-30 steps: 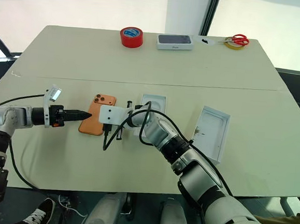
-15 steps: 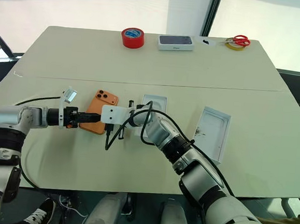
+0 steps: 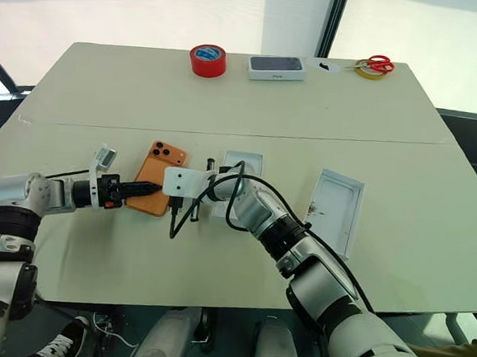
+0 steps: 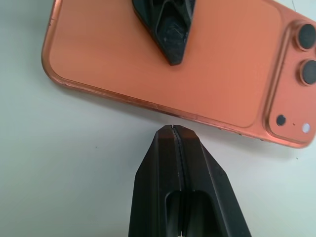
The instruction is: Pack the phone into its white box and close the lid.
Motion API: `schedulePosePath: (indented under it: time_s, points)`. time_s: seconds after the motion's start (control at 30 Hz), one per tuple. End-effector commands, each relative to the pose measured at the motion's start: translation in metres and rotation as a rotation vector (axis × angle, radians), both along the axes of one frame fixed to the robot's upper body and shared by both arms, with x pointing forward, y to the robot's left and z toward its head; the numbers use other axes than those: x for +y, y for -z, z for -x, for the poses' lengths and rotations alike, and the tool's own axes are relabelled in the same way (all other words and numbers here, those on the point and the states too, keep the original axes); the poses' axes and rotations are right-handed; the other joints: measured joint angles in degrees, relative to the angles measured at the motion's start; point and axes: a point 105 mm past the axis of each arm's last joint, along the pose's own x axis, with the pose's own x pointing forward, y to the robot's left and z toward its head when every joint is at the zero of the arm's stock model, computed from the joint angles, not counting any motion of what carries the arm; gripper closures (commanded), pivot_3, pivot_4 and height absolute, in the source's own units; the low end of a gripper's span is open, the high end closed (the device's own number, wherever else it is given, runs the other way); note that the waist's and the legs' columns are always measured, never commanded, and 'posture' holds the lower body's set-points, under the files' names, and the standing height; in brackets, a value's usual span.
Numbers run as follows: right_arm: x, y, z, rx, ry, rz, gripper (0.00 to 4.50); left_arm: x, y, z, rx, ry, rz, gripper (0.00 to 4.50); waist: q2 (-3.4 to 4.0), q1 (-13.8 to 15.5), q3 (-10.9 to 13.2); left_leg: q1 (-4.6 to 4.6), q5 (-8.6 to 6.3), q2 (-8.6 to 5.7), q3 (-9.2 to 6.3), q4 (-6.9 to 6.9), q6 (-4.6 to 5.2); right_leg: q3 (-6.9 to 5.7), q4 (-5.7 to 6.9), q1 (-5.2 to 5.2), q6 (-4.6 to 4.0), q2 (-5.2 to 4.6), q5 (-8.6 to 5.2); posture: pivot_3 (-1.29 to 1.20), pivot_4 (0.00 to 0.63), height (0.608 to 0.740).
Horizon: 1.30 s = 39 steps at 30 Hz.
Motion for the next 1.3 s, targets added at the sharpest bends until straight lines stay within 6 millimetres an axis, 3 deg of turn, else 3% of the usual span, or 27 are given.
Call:
schedulePosePath:
  time_s: [0.03,0.13,0.2,0.23,0.3,0.4,0.5,0.67,0.9,1.03,1.3]
  points:
    - [0.001,-0.027,-0.003,-0.033,0.007,-0.112,4.5,0.002,0.019,0.009,0.09,-0.023,-0.027,4.47,0.0,-0.09,0.0,0.0,0.0,0.0,0.0,0.0,0.0,0.01,0.0,0.0,0.0,0.0,0.0,0.0,0.15,0.735]
    - [-0.003,-0.052,0.0,0.035,-0.01,-0.285,4.5,0.003,0.005,0.002,-0.001,-0.05,0.018,4.47,0.0,-0.07,0.01,0.0,0.0,0.0,0.0,-0.04,0.0,0.02,-0.01,-0.02,0.0,-0.01,0.0,0.0,0.15,0.735]
    - [-0.017,-0.069,0.004,0.082,-0.035,-0.384,4.5,0.007,0.001,-0.001,-0.056,-0.077,-0.015,4.47,-0.01,-0.04,0.02,-0.01,0.0,0.0,0.0,-0.07,0.0,0.03,-0.04,-0.02,0.0,-0.04,0.0,0.0,0.15,0.735]
    - [-0.025,-0.074,0.006,0.088,-0.053,-0.402,4.26,0.007,-0.001,-0.002,-0.068,-0.089,-0.009,4.49,0.0,0.13,0.02,-0.01,0.0,0.0,0.0,-0.06,0.0,0.03,-0.04,-0.02,0.0,-0.04,0.0,0.0,0.15,0.735]
    - [-0.043,-0.078,0.017,0.132,-0.102,-0.423,3.64,0.004,-0.006,-0.002,-0.081,-0.094,0.024,4.5,-0.03,0.3,0.01,-0.01,-0.01,0.0,0.0,-0.05,0.01,0.02,-0.05,0.01,0.0,-0.08,0.0,0.0,0.15,0.735]
    - [-0.064,-0.072,0.033,0.125,-0.166,-0.358,2.2,-0.002,-0.011,-0.002,-0.097,-0.105,0.064,4.5,-0.05,0.37,0.02,-0.01,-0.05,-0.02,-0.01,-0.05,0.07,0.02,-0.12,0.04,0.0,-0.15,0.0,0.0,0.15,0.735]
    - [-0.097,-0.046,0.052,0.105,-0.218,-0.178,0.69,-0.012,-0.016,-0.004,-0.144,-0.125,0.075,4.5,-0.04,0.33,0.03,-0.02,-0.27,-0.02,-0.01,-0.06,0.42,0.03,-0.14,0.02,0.0,-0.18,0.0,0.0,0.15,0.735]
    - [-0.112,-0.031,0.066,0.132,-0.212,-0.148,0.69,-0.019,-0.015,0.001,-0.123,-0.133,0.11,4.5,-0.09,-0.05,0.06,-0.09,-0.29,0.0,0.01,-0.06,0.45,0.04,-0.19,0.0,0.0,-0.2,0.0,0.0,0.15,0.735]
    - [-0.114,-0.011,0.06,0.158,-0.148,-0.146,0.69,-0.022,-0.017,-0.006,-0.134,-0.168,0.11,4.5,-0.11,0.26,0.07,-0.1,-0.28,0.02,0.01,0.02,0.45,0.04,-0.22,0.03,0.0,-0.2,0.0,0.0,0.15,0.735]
    - [-0.116,-0.003,0.061,0.143,-0.137,-0.117,2.39,-0.021,-0.018,-0.006,-0.129,-0.175,0.121,4.5,-0.11,0.32,0.07,-0.1,-0.28,0.02,-0.01,0.07,0.45,0.02,-0.22,0.06,0.0,-0.19,0.0,0.0,0.15,0.735]
    - [-0.118,0.001,0.059,0.149,-0.111,-0.109,2.39,-0.021,-0.019,-0.004,-0.128,-0.168,0.12,4.5,-0.11,0.3,0.07,-0.1,-0.27,0.01,-0.01,0.07,0.43,0.01,-0.22,0.07,0.0,-0.19,0.0,0.0,0.15,0.735]
